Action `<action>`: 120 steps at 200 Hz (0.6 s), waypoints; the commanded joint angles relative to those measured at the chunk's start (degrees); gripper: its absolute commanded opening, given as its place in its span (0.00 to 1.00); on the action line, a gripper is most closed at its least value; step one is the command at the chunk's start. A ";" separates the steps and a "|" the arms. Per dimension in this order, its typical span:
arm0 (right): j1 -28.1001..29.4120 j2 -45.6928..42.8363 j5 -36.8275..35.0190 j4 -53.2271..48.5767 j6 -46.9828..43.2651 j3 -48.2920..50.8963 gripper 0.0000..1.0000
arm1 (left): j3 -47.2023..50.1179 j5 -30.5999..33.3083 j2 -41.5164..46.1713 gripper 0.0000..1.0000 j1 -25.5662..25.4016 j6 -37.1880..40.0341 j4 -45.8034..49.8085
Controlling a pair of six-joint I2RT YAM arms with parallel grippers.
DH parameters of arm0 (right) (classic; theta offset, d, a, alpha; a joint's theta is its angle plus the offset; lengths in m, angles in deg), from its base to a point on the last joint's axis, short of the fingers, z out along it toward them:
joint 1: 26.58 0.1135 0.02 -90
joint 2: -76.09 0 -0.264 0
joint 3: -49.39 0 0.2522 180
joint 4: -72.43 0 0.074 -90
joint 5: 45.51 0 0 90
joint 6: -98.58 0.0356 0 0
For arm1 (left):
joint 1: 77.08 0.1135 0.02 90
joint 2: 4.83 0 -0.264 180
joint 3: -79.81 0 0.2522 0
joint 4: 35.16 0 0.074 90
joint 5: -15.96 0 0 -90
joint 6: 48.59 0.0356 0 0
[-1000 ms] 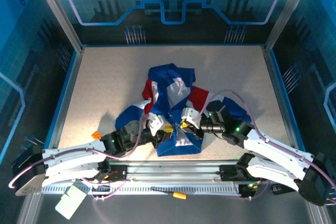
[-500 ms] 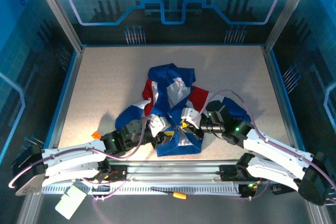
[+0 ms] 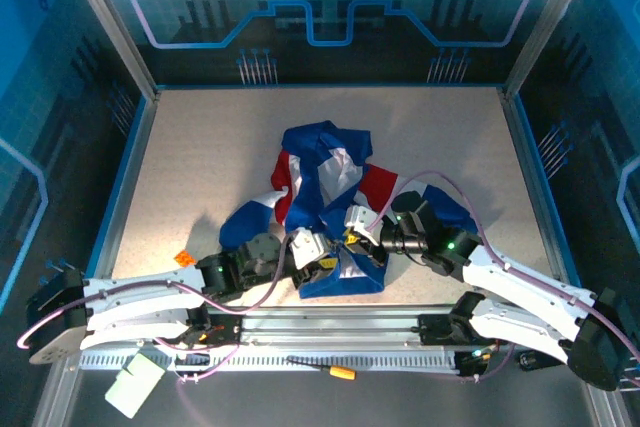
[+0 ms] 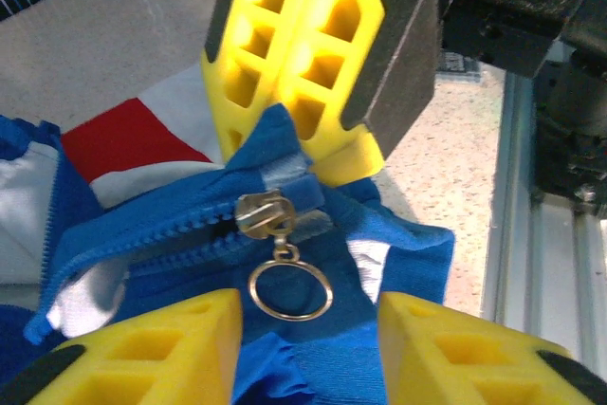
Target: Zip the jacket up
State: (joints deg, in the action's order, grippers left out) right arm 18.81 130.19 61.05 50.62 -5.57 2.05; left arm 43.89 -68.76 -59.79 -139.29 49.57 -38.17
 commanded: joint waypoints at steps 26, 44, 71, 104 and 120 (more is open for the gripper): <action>0.76 -0.24 0.28 -0.57 0.44 -1.04 0.00 | -2.05 2.98 0.33 0.36 -0.54 3.78 -0.80; 0.75 0.33 0.43 -0.56 0.41 -1.46 0.00 | -2.05 2.59 -0.43 0.38 -0.61 3.63 -1.21; 0.84 1.26 0.82 -0.34 0.62 -1.84 0.00 | -2.18 2.96 -1.87 0.40 -1.14 3.53 -2.56; 0.97 1.53 0.60 -0.30 0.63 -2.01 0.00 | -2.61 4.82 -3.39 0.39 -1.59 3.62 -4.83; 0.96 1.45 0.48 -0.55 0.62 -2.11 0.00 | -2.55 6.88 -3.42 0.34 -1.76 3.36 -5.23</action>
State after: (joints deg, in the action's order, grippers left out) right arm 19.24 131.61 61.07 50.55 -5.38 1.88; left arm 43.54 -65.38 -62.93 -140.54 52.18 -40.38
